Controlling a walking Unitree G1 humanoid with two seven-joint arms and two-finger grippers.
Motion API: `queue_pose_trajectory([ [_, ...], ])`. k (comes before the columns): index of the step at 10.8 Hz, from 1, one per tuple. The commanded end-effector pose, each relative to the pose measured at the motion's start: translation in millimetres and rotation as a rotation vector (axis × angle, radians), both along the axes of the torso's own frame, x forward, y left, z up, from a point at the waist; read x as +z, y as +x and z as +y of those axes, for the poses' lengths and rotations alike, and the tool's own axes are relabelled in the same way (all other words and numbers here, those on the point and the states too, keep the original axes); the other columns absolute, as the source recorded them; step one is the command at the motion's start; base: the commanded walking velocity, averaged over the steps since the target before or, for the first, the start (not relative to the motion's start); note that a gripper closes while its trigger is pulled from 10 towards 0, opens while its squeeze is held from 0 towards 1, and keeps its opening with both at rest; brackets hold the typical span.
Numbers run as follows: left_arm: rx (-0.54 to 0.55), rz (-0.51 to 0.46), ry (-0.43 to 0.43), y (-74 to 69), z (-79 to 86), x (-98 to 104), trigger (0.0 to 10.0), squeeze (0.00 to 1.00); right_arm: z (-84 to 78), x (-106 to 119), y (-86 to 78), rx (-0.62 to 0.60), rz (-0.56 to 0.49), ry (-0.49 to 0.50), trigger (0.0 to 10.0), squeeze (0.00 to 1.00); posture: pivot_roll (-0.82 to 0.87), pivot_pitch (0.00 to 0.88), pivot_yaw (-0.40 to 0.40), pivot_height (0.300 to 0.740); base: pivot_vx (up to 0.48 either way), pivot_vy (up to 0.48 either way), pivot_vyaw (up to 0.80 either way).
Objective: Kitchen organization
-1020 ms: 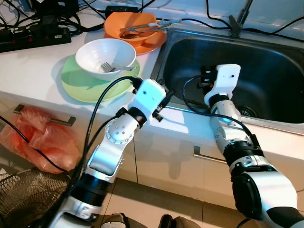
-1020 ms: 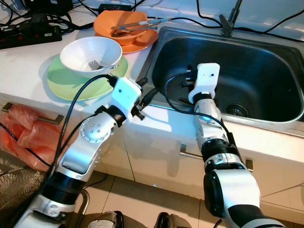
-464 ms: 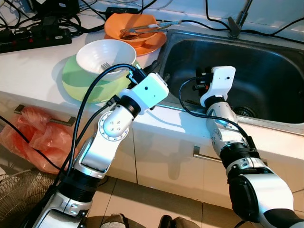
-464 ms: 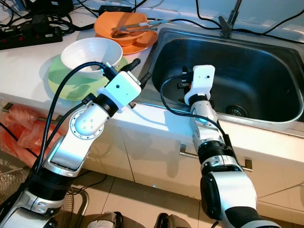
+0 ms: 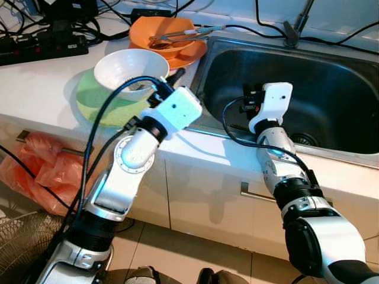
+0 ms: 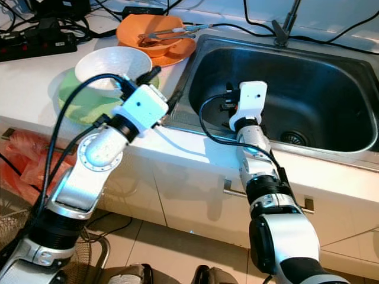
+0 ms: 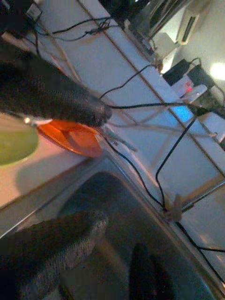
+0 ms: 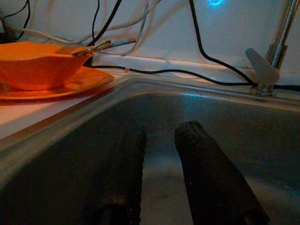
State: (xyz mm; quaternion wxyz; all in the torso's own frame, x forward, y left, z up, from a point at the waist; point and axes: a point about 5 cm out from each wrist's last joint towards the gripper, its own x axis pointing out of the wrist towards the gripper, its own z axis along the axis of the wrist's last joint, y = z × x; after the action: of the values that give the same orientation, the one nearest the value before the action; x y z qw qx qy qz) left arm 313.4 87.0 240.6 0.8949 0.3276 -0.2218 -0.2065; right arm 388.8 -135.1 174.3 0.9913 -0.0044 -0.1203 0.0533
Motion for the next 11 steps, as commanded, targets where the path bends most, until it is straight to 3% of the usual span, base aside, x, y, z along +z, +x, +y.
queue_pose_trajectory([
  [1, 0.004, -0.016, 0.008, -2.3, 0.7, 3.7, 10.0, 0.89, 2.5, -22.7, -6.1, 0.009, 0.08, 0.006, 10.0, 0.0, 0.13, 0.149, -0.061, 0.74, 0.0, 0.0, 0.0],
  [2, 0.016, -0.029, 0.025, -2.2, 4.2, 6.1, 10.0, 0.0, 2.4, -23.0, -6.3, 0.011, 0.08, 0.005, 10.0, 0.0, 0.13, 0.152, -0.062, 0.74, 0.0, 0.0, 0.0],
  [6, 0.09, 0.007, 0.085, 4.6, 19.5, -1.3, 10.0, 0.0, 4.7, -23.8, -6.6, 0.018, 0.084, 0.005, 10.0, 0.0, 0.13, 0.155, -0.06, 0.74, 0.0, 0.0, 0.0],
  [11, 0.134, 0.042, 0.142, 16.8, 21.8, -10.8, 10.0, 0.0, 6.4, -23.8, -6.6, 0.02, 0.085, 0.008, 10.0, 0.0, 0.12, 0.151, -0.056, 0.74, 0.0, 0.0, 0.0],
])
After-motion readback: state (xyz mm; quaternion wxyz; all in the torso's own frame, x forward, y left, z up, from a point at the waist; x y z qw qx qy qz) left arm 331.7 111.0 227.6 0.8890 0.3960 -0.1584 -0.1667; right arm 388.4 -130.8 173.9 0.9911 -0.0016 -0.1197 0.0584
